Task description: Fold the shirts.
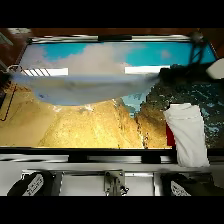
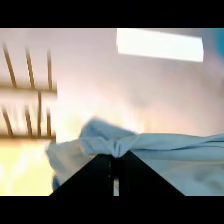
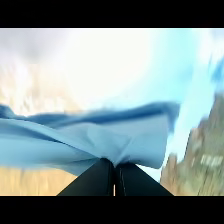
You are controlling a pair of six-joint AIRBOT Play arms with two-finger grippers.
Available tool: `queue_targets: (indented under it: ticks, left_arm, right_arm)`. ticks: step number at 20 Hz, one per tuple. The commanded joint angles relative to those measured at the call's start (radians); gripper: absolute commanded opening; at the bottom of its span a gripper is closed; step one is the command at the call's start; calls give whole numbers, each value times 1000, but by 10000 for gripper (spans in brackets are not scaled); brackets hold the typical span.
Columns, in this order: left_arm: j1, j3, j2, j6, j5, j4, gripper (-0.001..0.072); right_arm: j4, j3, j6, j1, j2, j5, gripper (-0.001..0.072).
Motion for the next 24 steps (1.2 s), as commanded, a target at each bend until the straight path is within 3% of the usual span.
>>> queue_targets:
  ticks: [1, 5, 10, 12, 14, 17, 20, 22, 24]
  left_arm:
    - [-11, 269, 167, -10, 253, -111, 39]
    - [-11, 409, 284, -11, 212, -40, 39]
    - [-11, 415, 394, -14, 51, 94, 39]
    - [-11, 415, 414, -98, -20, 210, 39]
    - [-11, 415, 420, -103, -85, 229, 39]
    - [-11, 408, 416, -104, -134, 297, 39]
    - [-11, 341, 387, -104, -243, 343, 39]
    - [-11, 232, 356, -104, -339, 322, 39]
    - [-11, 84, 315, -104, -396, 305, 39]
  right_arm:
    - [-130, 287, -46, -14, 159, -130, 65]
    - [-151, 398, -71, -14, 286, -61, 65]
    - [-157, 398, -69, -14, 426, 188, 65]
    - [-161, 398, -67, -14, 465, 242, 65]
    - [-170, 398, -51, -14, 487, 279, 65]
    - [-223, 398, 32, -14, 478, 359, 65]
    - [-229, 364, 130, -14, 402, 528, 65]
    - [-229, 256, 168, -14, 336, 651, 65]
    - [-230, 79, 183, -14, 280, 658, 65]
